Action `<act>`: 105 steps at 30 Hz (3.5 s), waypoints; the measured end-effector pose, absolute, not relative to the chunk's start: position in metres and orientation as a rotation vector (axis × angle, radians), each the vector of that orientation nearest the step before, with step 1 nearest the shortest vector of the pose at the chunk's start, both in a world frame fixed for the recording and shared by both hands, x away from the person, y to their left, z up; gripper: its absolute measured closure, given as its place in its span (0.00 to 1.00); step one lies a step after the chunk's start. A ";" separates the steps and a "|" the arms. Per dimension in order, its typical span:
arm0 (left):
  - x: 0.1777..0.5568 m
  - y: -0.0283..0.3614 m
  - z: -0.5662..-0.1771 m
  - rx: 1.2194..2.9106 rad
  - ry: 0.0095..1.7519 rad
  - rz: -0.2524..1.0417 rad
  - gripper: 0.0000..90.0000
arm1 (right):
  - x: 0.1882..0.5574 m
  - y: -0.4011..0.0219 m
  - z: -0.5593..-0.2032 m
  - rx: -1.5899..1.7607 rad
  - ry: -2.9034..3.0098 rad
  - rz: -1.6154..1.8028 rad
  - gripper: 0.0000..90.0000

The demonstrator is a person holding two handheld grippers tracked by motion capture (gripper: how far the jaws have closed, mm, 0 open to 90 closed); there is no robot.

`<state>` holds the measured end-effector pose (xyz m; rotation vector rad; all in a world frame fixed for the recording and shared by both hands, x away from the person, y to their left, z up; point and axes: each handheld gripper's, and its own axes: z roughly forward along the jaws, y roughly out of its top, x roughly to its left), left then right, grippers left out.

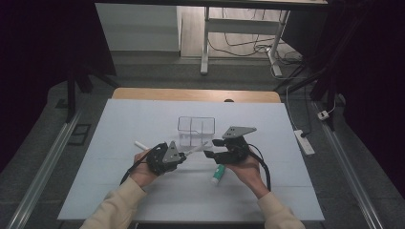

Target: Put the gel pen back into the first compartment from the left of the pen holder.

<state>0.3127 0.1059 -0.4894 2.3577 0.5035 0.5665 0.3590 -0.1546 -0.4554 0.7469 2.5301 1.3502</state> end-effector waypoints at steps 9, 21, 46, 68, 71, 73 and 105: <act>0.314 0.107 -0.490 2.318 0.532 0.529 0.89 | 0.358 -0.154 -0.457 0.750 2.515 1.389 0.46; 0.310 0.093 -0.493 2.334 0.482 0.507 0.88 | 0.355 -0.147 -0.459 0.707 2.551 1.455 0.61; 0.309 0.088 -0.496 2.336 0.505 0.538 0.82 | 0.353 -0.144 -0.455 0.645 2.645 1.547 0.88; 0.297 0.122 -0.490 2.230 0.713 0.474 0.52 | 0.356 -0.159 -0.445 0.676 2.549 1.562 0.88; 0.294 0.132 -0.492 2.215 0.746 0.474 0.51 | 0.356 -0.160 -0.444 0.672 2.540 1.553 0.88; 0.292 0.137 -0.493 2.204 0.772 0.469 0.50 | 0.356 -0.161 -0.443 0.674 2.534 1.558 0.88; 0.273 0.201 -0.511 2.170 0.967 0.457 0.44 | 0.358 -0.172 -0.433 0.690 2.456 1.570 0.88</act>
